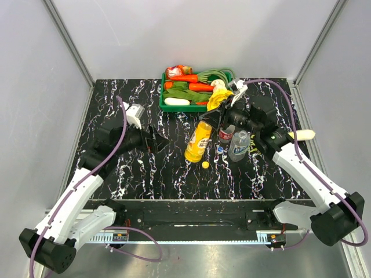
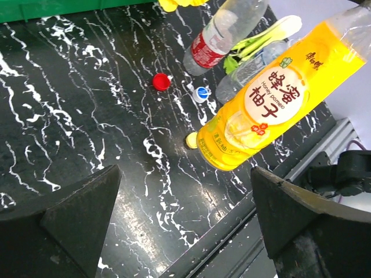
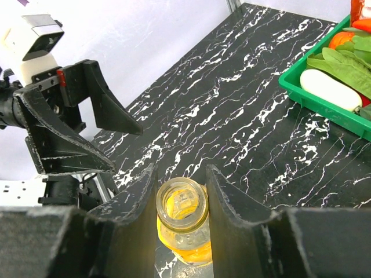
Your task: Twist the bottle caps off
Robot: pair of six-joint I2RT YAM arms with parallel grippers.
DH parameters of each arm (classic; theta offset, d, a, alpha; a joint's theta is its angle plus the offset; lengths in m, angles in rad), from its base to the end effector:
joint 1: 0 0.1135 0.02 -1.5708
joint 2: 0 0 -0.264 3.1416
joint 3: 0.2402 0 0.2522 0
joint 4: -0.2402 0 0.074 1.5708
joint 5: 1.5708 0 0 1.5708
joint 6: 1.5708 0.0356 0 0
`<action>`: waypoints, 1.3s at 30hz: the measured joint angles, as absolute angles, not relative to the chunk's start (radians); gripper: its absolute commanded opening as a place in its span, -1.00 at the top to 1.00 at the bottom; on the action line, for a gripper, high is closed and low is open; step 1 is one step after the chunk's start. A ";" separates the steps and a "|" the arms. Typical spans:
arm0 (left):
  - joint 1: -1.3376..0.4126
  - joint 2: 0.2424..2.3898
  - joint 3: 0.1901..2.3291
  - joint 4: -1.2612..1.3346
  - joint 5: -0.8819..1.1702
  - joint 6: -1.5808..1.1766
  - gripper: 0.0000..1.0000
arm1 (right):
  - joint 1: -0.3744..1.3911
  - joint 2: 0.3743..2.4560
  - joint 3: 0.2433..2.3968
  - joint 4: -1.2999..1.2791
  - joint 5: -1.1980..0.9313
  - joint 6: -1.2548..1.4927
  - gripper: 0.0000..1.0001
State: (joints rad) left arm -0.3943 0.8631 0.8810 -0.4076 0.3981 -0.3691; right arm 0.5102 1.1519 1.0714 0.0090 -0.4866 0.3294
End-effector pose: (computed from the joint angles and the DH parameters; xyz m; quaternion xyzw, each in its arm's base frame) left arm 0.1711 -0.0861 0.3379 0.1204 0.8128 -0.3557 0.4454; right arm 0.2247 0.1448 0.3872 -0.2276 0.6927 0.4306 0.5320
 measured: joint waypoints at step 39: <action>-0.393 0.790 0.861 -0.477 0.101 -0.281 -0.98 | 0.654 1.445 1.058 0.351 -0.067 0.055 1.00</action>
